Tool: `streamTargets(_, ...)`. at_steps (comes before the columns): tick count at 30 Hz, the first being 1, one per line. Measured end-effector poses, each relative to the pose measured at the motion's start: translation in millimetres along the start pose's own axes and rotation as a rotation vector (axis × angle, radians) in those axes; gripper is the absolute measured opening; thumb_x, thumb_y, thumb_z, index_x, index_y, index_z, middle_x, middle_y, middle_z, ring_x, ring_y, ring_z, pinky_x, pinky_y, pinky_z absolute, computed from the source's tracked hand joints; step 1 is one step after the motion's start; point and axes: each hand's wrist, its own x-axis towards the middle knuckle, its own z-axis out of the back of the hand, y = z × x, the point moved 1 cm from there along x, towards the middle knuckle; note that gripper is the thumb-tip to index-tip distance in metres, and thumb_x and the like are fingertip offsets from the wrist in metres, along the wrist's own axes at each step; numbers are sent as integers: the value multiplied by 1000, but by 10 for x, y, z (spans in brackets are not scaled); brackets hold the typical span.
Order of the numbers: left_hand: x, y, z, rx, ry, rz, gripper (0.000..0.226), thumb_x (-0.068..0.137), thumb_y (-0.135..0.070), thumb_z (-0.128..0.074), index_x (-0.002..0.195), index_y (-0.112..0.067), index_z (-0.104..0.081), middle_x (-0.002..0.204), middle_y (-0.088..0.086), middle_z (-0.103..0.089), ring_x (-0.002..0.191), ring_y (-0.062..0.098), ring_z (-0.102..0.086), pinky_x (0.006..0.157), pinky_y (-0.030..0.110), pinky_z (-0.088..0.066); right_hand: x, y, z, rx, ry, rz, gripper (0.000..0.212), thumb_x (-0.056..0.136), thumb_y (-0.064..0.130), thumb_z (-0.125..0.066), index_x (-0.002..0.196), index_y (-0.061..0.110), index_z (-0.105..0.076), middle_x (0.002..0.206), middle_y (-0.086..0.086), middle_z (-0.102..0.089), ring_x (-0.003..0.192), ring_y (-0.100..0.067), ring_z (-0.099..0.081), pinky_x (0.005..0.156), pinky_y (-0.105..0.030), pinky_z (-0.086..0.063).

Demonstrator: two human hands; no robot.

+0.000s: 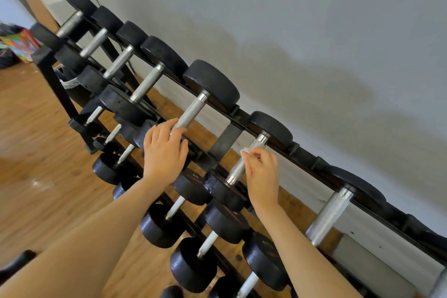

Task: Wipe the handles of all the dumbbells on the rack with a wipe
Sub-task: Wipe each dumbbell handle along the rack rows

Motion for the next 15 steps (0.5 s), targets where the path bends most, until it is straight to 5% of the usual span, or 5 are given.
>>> streamTargets(15,2,300,-187,37,61,-90,22,98,-19,-55,107,-7,-71,140,16,-52,138,35,-35,119,52,-14,49,42,19,119,-79,-91,22,92,19,-60,112,13,-68,106,-1,-55,98,-10,-51,74,-12,-47)
